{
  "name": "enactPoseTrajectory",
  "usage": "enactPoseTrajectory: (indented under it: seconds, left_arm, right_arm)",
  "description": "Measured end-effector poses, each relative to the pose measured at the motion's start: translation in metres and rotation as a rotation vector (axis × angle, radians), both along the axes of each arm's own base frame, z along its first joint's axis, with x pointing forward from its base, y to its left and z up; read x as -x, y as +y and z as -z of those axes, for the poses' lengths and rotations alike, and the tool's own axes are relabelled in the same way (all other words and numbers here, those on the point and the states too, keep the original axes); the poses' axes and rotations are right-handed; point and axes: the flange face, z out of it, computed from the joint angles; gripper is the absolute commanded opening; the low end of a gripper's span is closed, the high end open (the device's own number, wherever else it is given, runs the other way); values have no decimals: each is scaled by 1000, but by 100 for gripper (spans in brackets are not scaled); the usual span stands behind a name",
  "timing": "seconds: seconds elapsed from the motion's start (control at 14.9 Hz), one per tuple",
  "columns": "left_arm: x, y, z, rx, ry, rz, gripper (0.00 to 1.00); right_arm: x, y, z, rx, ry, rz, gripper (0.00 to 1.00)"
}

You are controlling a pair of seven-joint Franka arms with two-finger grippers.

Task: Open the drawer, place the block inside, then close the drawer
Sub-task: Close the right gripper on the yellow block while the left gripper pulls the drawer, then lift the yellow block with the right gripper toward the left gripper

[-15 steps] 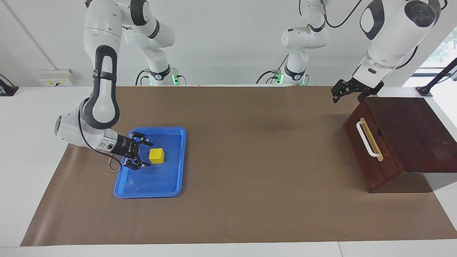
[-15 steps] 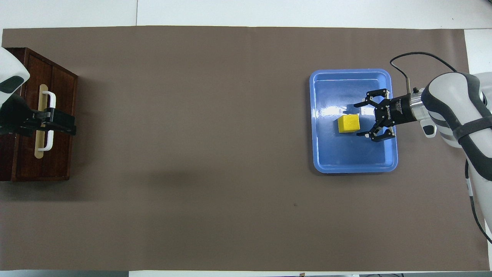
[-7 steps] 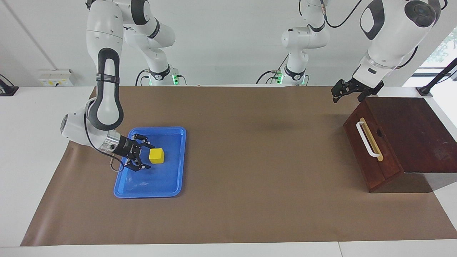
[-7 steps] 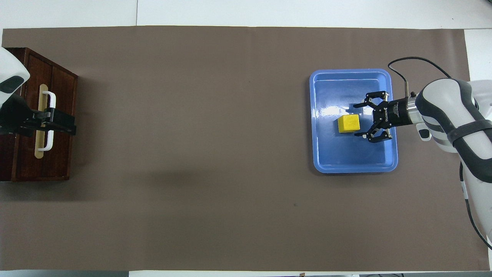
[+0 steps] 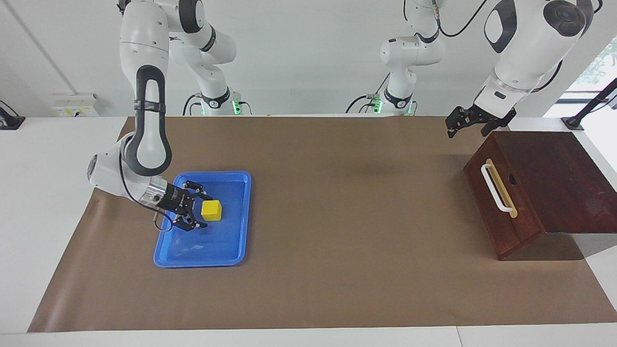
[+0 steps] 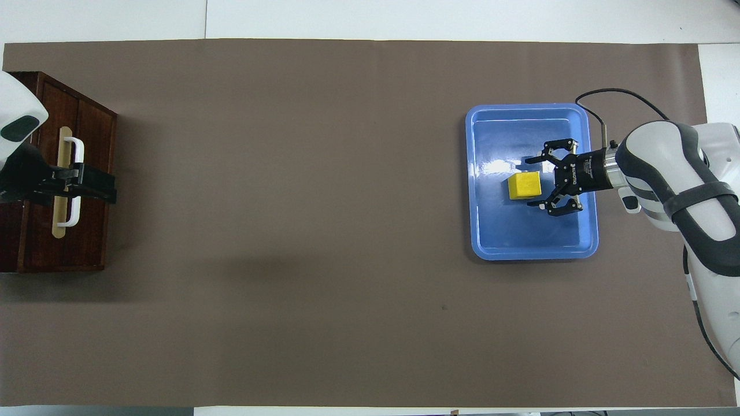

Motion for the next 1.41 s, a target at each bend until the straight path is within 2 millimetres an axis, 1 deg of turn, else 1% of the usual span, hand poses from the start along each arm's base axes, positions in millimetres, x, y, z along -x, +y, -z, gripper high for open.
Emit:
enactPoseTrajectory:
  seconds: [0.13, 0.2, 0.34, 0.47, 0.54, 0.6, 0.67, 0.81, 0.87, 0.94, 1.07, 1.21, 1.41]
  left_arm:
    - [-8, 4, 4, -51, -61, 10, 100]
    - [-12, 6, 11, -89, -81, 23, 100]
    - [-22, 5, 35, -166, -96, 61, 100]
    - [-35, 2, 67, -209, -100, 97, 100]
    - [-41, 2, 82, -226, -96, 112, 100]
    - [-47, 1, 96, -240, -93, 126, 100]
    - [-53, 2, 109, -245, -95, 135, 100]
    - [-62, 5, 127, -256, -107, 148, 100]
    - [-64, 9, 134, -272, -114, 158, 100]
    - [-65, 14, 140, -285, -122, 164, 100]
    - [-66, 25, 148, -289, -133, 157, 100]
    - [-65, 34, 154, -285, -142, 150, 100]
    - [-63, 44, 166, -280, -142, 141, 100]
  right_arm:
    - [2, 0, 2, -2, 4, 2, 100]
    - [3, 0, 4, -7, 8, 8, 99]
    - [5, 0, 7, -15, 3, 8, 97]
    - [6, 0, 9, -14, -6, 2, 95]
    - [6, 0, 9, -13, -8, 2, 92]
    - [7, 0, 9, -13, -9, 0, 86]
    - [7, 0, 9, -13, -9, -1, 75]
    - [8, 0, 11, -14, -17, -14, 67]
    - [9, 0, 12, -14, -19, -20, 65]
    - [10, -1, 13, -15, -22, -22, 64]
    - [10, -1, 12, -15, -23, -23, 59]
    - [10, -1, 12, -16, -29, -27, 46]
    - [10, -2, 11, -16, -34, -30, 30]
